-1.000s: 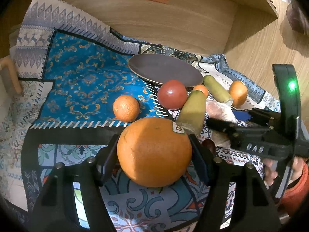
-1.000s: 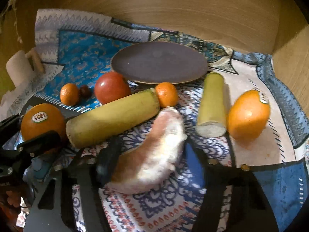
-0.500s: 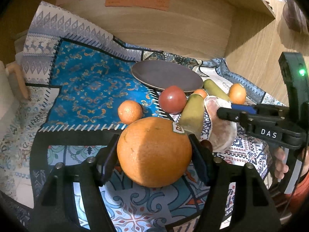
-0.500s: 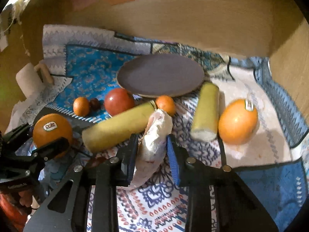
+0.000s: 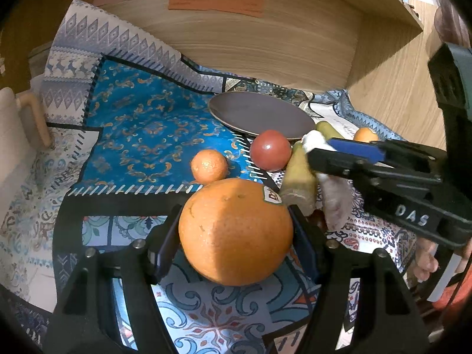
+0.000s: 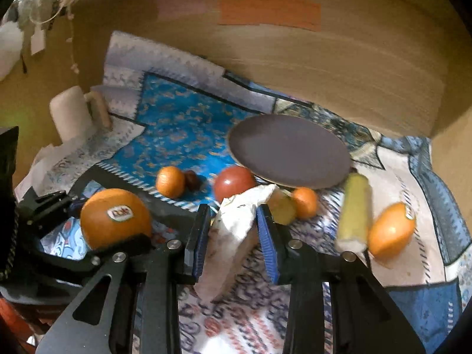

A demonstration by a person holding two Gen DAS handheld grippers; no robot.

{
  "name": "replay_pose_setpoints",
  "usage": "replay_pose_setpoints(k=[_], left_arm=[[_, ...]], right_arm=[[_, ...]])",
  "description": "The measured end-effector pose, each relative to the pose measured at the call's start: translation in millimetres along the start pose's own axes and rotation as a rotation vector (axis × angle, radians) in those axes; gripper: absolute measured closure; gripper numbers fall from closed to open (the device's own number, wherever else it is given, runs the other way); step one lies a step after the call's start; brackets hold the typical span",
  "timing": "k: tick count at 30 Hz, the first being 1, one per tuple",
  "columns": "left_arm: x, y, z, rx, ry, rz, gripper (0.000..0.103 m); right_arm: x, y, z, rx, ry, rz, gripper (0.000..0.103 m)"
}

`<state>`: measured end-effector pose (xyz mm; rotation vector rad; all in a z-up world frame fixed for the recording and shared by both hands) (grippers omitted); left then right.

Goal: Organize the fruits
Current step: 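Close the right tool on the pomelo segment while the left tool grips the large orange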

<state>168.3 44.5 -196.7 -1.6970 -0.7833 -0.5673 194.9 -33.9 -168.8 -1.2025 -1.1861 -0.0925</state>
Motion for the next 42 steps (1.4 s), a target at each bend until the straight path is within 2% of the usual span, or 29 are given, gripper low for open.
replay_pose_setpoints(k=[4, 7, 12, 16, 18, 21, 24, 28, 30, 31, 33, 42], left_arm=[[0.4, -3.3, 2.7, 0.006, -0.002, -0.005, 0.034], [0.2, -4.8, 6.1, 0.011, -0.005, -0.005, 0.034], [-0.9, -4.6, 8.1, 0.012, -0.008, 0.000, 0.034], [-2.5, -5.9, 6.2, 0.010, 0.000, -0.002, 0.034], [-3.0, -7.5, 5.3, 0.012, 0.004, -0.007, 0.034], [-2.6, -9.6, 5.5, 0.019, 0.004, -0.015, 0.034], [-0.9, -10.7, 8.6, 0.026, -0.002, -0.018, 0.034], [2.3, -11.3, 11.6, 0.034, 0.000, -0.024, 0.034], [5.2, -11.4, 12.0, 0.039, 0.000, -0.029, 0.034], [6.7, -10.8, 12.4, 0.039, -0.001, -0.029, 0.034], [10.7, -10.6, 11.8, 0.041, -0.001, -0.031, 0.034], [30.7, -11.6, 0.2, 0.054, 0.032, -0.066, 0.034]], right_arm=[[-1.4, 5.7, 4.4, -0.020, -0.009, 0.004, 0.072], [-6.1, 2.1, 0.4, -0.036, 0.019, 0.012, 0.068], [-12.3, -3.1, -9.4, -0.048, 0.073, 0.019, 0.038], [-17.5, 8.7, -7.8, -0.017, 0.088, 0.068, 0.035], [-20.9, 17.8, -5.7, 0.011, 0.109, 0.094, 0.035], [-20.5, 20.7, -6.1, 0.030, 0.139, 0.088, 0.037], [-18.3, 20.1, -3.9, 0.049, 0.131, 0.086, 0.049], [-18.1, 18.6, -0.2, 0.039, 0.104, 0.081, 0.051], [-17.1, 17.4, 1.0, 0.048, 0.098, 0.072, 0.058], [-16.3, 15.2, -0.1, 0.029, 0.095, 0.061, 0.059], [-14.5, 9.9, -1.7, -0.009, 0.066, 0.040, 0.070], [-21.2, -2.6, -14.3, 0.060, 0.091, 0.051, 0.073]])
Point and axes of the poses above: each gripper's, at about its wrist camera, not at the fingertips, and y roughly the way its jaws point, z to its left, x to its top, the point moved 9 cm from there along y, roughly the way its jaws point, and after that the axes turned 10 degrees about -y, right-handed, at the moved point
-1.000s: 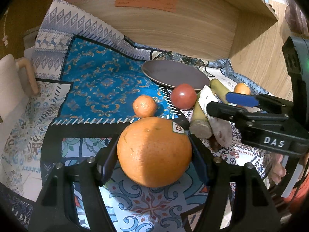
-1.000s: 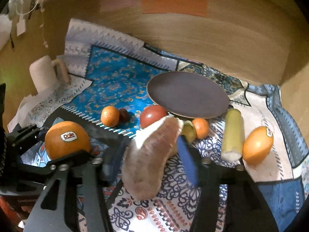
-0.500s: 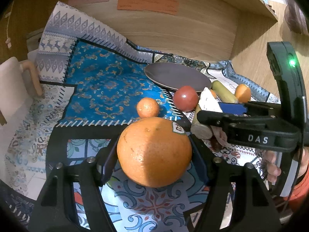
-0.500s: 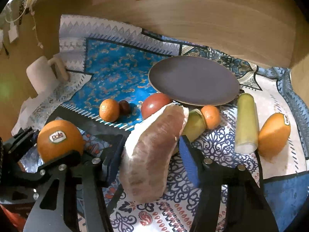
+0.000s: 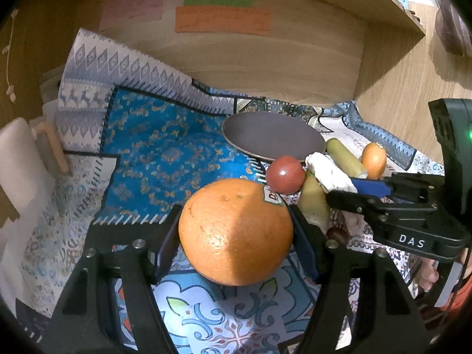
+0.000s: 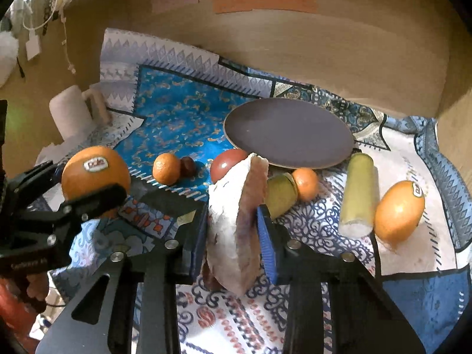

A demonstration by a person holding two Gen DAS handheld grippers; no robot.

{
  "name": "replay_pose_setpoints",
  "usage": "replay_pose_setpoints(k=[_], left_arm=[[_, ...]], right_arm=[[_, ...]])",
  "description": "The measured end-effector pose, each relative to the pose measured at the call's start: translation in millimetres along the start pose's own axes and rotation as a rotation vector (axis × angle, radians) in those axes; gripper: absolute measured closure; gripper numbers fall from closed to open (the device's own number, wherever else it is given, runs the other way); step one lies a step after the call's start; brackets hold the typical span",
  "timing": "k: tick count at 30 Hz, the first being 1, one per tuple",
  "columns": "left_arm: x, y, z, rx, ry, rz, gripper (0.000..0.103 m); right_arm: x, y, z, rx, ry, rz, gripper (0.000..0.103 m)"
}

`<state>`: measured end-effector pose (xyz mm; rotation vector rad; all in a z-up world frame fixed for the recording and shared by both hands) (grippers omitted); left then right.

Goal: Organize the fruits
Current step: 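Close the right tool on the pomelo segment while the left tool grips the large orange, then lift and carry the pomelo segment and orange over the dark plate with both tools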

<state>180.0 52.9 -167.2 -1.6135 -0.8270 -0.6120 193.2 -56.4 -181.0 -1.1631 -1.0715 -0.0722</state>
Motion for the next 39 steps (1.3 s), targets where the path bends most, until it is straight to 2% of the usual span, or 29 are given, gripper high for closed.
replay_pose_setpoints(k=[1, 3, 7, 16, 22, 27, 31, 36, 39], left_arm=[[1.0, -0.2, -1.4, 0.000, 0.000, -0.003, 0.034], [2.0, 0.0, -2.7, -0.002, -0.003, -0.003, 0.034], [1.7, 0.7, -4.8, 0.003, -0.003, -0.001, 0.034], [2.8, 3.8, -5.6, 0.016, -0.002, 0.006, 0.034], [5.0, 0.3, -9.8, 0.014, 0.010, -0.006, 0.034], [6.9, -0.7, -14.3, 0.014, 0.018, -0.010, 0.034], [9.8, -1.2, -15.7, 0.013, 0.017, -0.017, 0.034], [9.9, -3.3, -15.9, 0.013, 0.014, -0.021, 0.034], [9.5, -3.2, -14.2, 0.021, 0.016, -0.022, 0.034]], right_arm=[[-0.5, 0.1, -0.9, 0.007, 0.009, 0.000, 0.072], [-2.2, 5.0, -2.4, 0.021, 0.019, 0.020, 0.063], [-4.4, 14.1, 0.6, 0.062, 0.015, 0.041, 0.061], [-8.1, 15.4, -2.1, 0.139, 0.038, 0.042, 0.062], [-11.9, 8.6, -3.5, 0.130, 0.033, 0.042, 0.063], [-7.0, -3.1, -7.0, 0.117, 0.043, 0.005, 0.072], [-6.9, -2.3, -7.1, 0.111, 0.020, 0.018, 0.072], [-13.9, 10.2, -3.9, 0.123, -0.005, 0.074, 0.061], [-17.1, 15.5, -3.6, 0.152, -0.005, 0.096, 0.059]])
Point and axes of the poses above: each gripper's, at about its wrist camera, not at the fingertips, and y roughly the way its jaws point, z to its left, x to its top, the point moved 9 cm from there along y, roughly the way its jaws point, and after that the axes turned 10 degrees about -y, right-handed, at the moved point
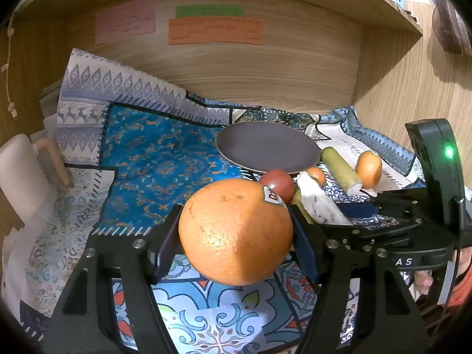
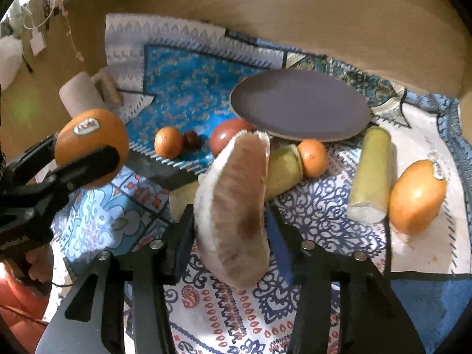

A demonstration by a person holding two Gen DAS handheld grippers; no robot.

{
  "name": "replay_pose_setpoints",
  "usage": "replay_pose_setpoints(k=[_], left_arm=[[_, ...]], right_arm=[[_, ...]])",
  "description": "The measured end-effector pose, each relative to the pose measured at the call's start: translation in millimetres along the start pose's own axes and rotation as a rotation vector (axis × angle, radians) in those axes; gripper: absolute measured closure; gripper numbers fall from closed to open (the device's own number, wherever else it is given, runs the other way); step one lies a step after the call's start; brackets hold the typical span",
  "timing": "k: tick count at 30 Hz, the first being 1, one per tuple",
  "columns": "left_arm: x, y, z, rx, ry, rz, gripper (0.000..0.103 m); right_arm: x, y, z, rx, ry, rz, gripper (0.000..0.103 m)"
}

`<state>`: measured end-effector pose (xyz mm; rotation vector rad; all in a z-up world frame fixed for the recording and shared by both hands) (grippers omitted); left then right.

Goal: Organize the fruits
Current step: 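Lift and carry the pomelo segment and orange over the dark plate with both tools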

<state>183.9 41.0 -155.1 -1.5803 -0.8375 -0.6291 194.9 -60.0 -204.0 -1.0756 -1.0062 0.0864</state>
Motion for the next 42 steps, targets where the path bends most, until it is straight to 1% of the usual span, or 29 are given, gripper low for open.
replay_pose_setpoints(k=[3, 4, 7, 10, 14, 23, 27, 32, 38, 42], left_arm=[[-0.3, 1.9, 2.5, 0.010, 0.000, 0.004, 0.034], [-0.2, 2.4, 3.3, 0.011, -0.001, 0.005, 0.034], [0.6, 4.0, 6.0, 0.016, -0.013, 0.005, 0.034], [2.6, 6.7, 7.4, 0.019, -0.018, 0.009, 0.034], [10.8, 9.1, 5.6, 0.025, -0.005, 0.000, 0.034], [52.2, 14.0, -8.0, 0.024, 0.038, -0.054, 0.034], [72.3, 20.8, -15.4, 0.007, 0.041, -0.060, 0.034], [95.1, 30.7, -24.6, 0.005, 0.058, -0.069, 0.034], [119.1, 46.6, -35.7, 0.007, 0.082, -0.071, 0.034], [129.4, 62.6, -39.8, 0.007, 0.086, -0.052, 0.034]], right_arm=[[0.3, 1.1, -0.8, 0.034, 0.012, 0.007, 0.061], [0.3, 0.8, -0.8, 0.031, 0.010, 0.004, 0.061], [0.2, -2.1, -0.9, -0.006, -0.002, -0.013, 0.063], [2.8, -7.0, -2.5, -0.011, 0.005, -0.032, 0.063], [13.6, -20.0, -8.8, -0.051, 0.000, -0.082, 0.064], [48.0, -48.4, -34.1, -0.130, 0.000, -0.177, 0.063], [65.8, -60.3, -47.0, -0.157, -0.003, -0.220, 0.063], [89.4, -74.2, -60.5, -0.192, -0.016, -0.272, 0.063], [109.0, -79.0, -73.8, -0.223, -0.035, -0.308, 0.063], [117.3, -71.9, -86.3, -0.236, -0.039, -0.304, 0.063]])
Point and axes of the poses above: each gripper's, at about its wrist camera, not at the fingertips, and y roughly the way its jaws point, z to its left, x to its top, the point moved 9 cm from there along y, roughly the way its jaws point, and after that the axes turned 10 degrees about -y, right-handed, at the moved point
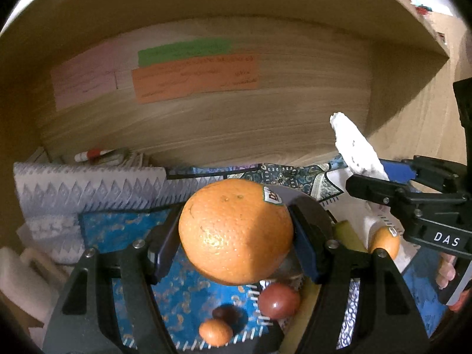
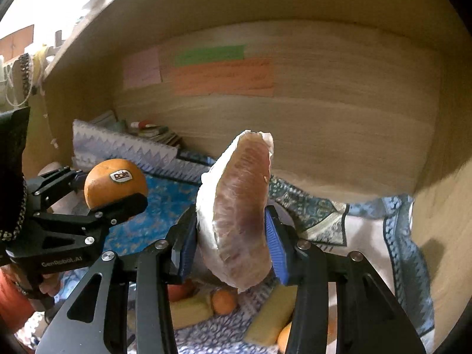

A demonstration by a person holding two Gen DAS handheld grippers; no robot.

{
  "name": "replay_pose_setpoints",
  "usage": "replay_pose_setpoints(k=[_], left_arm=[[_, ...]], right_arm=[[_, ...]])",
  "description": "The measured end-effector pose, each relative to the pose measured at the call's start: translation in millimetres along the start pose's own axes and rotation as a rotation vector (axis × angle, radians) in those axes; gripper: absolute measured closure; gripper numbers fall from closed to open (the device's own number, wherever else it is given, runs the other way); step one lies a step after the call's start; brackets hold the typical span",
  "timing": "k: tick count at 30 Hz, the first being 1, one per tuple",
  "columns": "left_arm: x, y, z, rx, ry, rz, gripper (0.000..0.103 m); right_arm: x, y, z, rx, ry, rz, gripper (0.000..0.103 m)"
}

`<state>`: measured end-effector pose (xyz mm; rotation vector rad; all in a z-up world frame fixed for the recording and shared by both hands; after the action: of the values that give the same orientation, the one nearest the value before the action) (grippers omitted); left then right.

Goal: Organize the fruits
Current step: 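Lift and carry the pomelo segment and orange over the dark plate with both tools, then open both tools to set the pomelo segment and orange on the plate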

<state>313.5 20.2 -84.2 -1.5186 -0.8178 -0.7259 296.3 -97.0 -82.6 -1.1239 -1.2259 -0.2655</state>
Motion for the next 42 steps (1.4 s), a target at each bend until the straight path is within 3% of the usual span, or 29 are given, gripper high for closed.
replay_pose_setpoints(k=[13, 24, 29, 37, 42], left_arm=[[1.1, 75.7, 3.7, 0.010, 0.025, 0.139, 0.034], [-24.3, 139.5, 5.5, -0.039, 0.049, 0.342, 0.034], [-34.9, 154.4, 3.0, -0.035, 0.081, 0.384, 0.034], [-43.4, 169.4, 6.3, -0.058, 0.028, 0.449, 0.034], [-44.0, 176.2, 5.4, -0.064, 0.013, 0.465, 0.034]], right_arm=[[-3.2, 67.3, -26.2, 0.009, -0.022, 0.127, 0.063], [-27.6, 118.7, -35.8, 0.027, -0.054, 0.292, 0.063], [-32.6, 130.1, -39.0, 0.057, -0.056, 0.357, 0.063], [-36.8, 142.4, -32.2, 0.065, -0.088, 0.417, 0.062], [-25.6, 133.8, -37.1, 0.060, -0.069, 0.375, 0.044]])
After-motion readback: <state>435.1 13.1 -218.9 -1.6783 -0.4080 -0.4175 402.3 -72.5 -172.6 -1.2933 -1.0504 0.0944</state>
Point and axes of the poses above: each gripper's, at about its wrist camera, not at the fingertips, and y roughly the way its jaws point, z to its left, x to its top, the point moved 9 cm from there along y, roughly the way its jaws point, and after that the axes turned 10 degrees about -y, right-handed, at the moved point
